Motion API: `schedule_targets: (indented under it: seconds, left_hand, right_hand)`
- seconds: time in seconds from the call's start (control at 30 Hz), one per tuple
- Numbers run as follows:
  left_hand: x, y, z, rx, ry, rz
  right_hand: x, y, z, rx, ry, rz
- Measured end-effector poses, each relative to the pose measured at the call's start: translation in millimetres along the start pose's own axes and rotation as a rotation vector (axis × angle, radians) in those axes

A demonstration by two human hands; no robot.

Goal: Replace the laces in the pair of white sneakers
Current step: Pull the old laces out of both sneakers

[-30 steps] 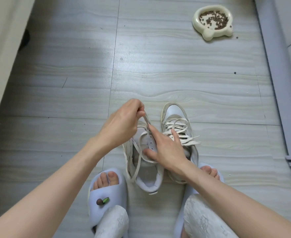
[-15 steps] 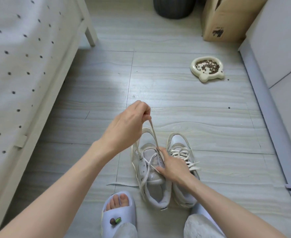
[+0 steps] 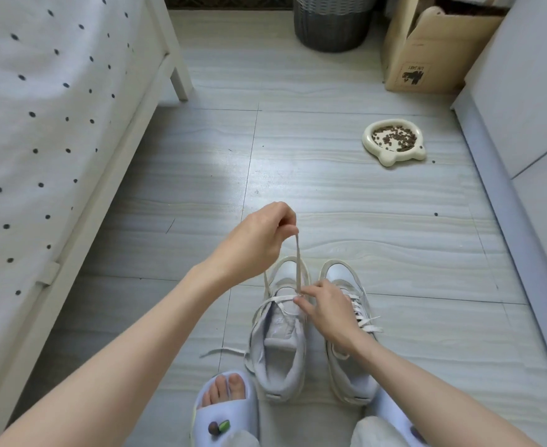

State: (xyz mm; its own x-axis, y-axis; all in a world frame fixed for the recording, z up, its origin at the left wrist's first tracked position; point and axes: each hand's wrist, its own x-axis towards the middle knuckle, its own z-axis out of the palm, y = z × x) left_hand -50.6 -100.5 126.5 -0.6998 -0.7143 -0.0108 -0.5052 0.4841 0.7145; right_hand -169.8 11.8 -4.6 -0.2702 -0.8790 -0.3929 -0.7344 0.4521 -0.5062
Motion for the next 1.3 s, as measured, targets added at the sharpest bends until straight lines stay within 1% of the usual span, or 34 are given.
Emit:
schedule_targets:
  seconds: [0.03,0.1,0.17,0.2,0.23,0.33,0.4,0.43,0.53,0.63,0.7,0.8,0.87,0.93,0.97,1.0,1.1,1.13,1.2,1.23,1.3]
  left_hand:
    - [-1.2,-6.3,5.6,-0.076,0.014,-0.031]
    - [-4.9,-23.8,16.7,-0.173,0.121,-0.073]
    - [-13.0,-45.7,30.7,-0.165,0.220,-0.117]
    - [-17.7,-57.4,38.9,-0.143,0.216,-0.153]
    - [-22.7,-70.6,48.8,-0.113,0.172,-0.197]
    - [-36.9,-105.8,78.4,0.020,-0.076,-0.328]
    - [-40.4,-120.9,92.4,0.083,-0.207,-0.339]
    - [-38.6,-125.5,96.6,0.100,-0.238,-0.331]
    - [-26.0,-128.9,102.0,0.082,-0.234,-0.323]
    - [-16.4,-130.2,112.3,0.099,-0.313,-0.349]
    - [-16.2,-131.8,120.9,0.142,-0.339,-0.379]
    - [-15.8,-134.6,129.0,0.130,-0.271,-0.436]
    - [-15.5,-135.6,129.7,0.126,-0.265,-0.452]
    - [-19.0,-139.5,123.9,0.142,-0.270,-0.483]
    - [-22.2,-145.1,117.6,0.148,-0.245,-0.513]
    - [-26.3,-153.6,108.8,0.145,-0.197,-0.561]
    - [-39.8,-185.8,74.8,0.170,-0.018,-0.778]
    - [-44.1,-193.0,66.7,0.203,0.016,-0.832]
    - [-48.3,-198.6,63.3,0.252,0.022,-0.857]
    - [-47.6,-196.7,67.4,0.274,-0.010,-0.828]
    - [-42.2,-186.1,81.4,0.366,-0.097,-0.703]
  right_hand:
    - [3.6,3.3,2.0,0.034,-0.008,0.019]
    - [8.8,12.3,6.8,0.071,-0.031,0.046]
    - [9.3,20.3,8.7,0.091,-0.033,0.041]
    - [9.2,22.9,7.6,0.111,-0.023,0.031]
    - [10.2,25.6,5.0,0.152,-0.012,0.035]
    - [17.5,31.4,-10.1,0.331,0.024,0.116]
    - [26.3,33.9,-20.5,0.385,-0.033,0.120]
    - [31.4,34.5,-24.6,0.388,-0.088,0.103]
    - [44.2,29.1,-34.9,0.419,-0.207,0.085]
    - [49.4,27.5,-32.6,0.534,-0.240,0.110]
    - [48.2,31.8,-22.4,0.586,-0.219,0.129]
    - [39.9,32.7,-14.4,0.515,-0.190,0.109]
    - [35.8,31.4,-13.6,0.489,-0.159,0.076]
    - [32.8,33.2,-13.9,0.479,-0.101,0.052]
    - [31.7,37.3,-15.6,0.454,-0.055,0.046]
    - [31.3,43.5,-19.5,0.414,0.006,0.045]
    - [29.8,69.5,-42.3,0.242,0.213,0.095]
    - [28.7,76.8,-48.9,0.182,0.239,0.104]
    - [28.0,84.0,-50.4,0.056,0.179,0.072]
    - [28.0,83.7,-46.3,-0.001,0.114,0.045]
    - [28.6,78.3,-36.5,-0.120,0.000,-0.012]
